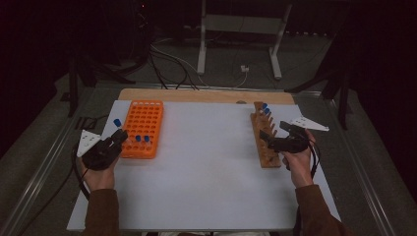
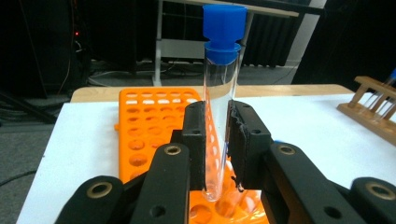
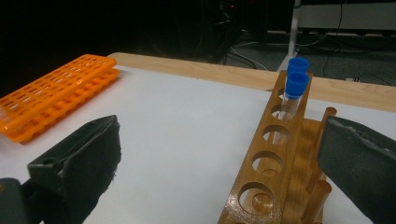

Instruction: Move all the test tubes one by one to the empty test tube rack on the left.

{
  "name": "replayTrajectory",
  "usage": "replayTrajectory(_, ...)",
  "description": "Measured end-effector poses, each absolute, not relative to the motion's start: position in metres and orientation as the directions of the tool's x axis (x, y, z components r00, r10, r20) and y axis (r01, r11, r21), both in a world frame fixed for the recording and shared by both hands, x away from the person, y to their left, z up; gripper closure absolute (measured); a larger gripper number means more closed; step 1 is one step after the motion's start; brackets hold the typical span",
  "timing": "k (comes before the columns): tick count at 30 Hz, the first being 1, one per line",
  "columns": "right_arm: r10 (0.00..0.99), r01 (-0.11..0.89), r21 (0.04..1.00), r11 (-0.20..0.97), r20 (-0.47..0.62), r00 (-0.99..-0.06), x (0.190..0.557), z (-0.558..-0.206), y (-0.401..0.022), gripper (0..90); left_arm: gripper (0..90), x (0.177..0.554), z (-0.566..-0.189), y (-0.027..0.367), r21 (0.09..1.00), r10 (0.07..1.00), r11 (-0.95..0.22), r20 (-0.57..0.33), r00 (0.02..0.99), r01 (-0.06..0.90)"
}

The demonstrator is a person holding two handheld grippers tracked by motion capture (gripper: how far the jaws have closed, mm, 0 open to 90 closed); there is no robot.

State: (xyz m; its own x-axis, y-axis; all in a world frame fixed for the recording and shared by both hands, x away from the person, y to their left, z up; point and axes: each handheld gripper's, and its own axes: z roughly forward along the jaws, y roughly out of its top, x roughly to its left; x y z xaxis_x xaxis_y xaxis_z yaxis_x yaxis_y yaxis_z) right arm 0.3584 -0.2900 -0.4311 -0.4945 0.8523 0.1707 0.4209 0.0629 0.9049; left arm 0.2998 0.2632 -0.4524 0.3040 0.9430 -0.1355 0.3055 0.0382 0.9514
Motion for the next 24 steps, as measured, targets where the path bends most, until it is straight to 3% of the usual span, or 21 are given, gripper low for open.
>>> replayTrajectory(7, 0.849, 0.423, 0.904, 0.064, 0.174, -0.499, 0.358, -0.431, -0.289, 0.0, 78.3, 0.306, -0.463, 0.259, 0.951, 0.95, 0.003, -0.1, 0.297, 0.31)
replayTrajectory(24, 0.844, 0.429, 0.901, 0.072, 0.175, -0.508, 0.358, -0.432, -0.286, 0.0, 78.2, 0.318, -0.49, 0.256, 0.914, 0.941, -0.022, -0.118, 0.317, 0.404)
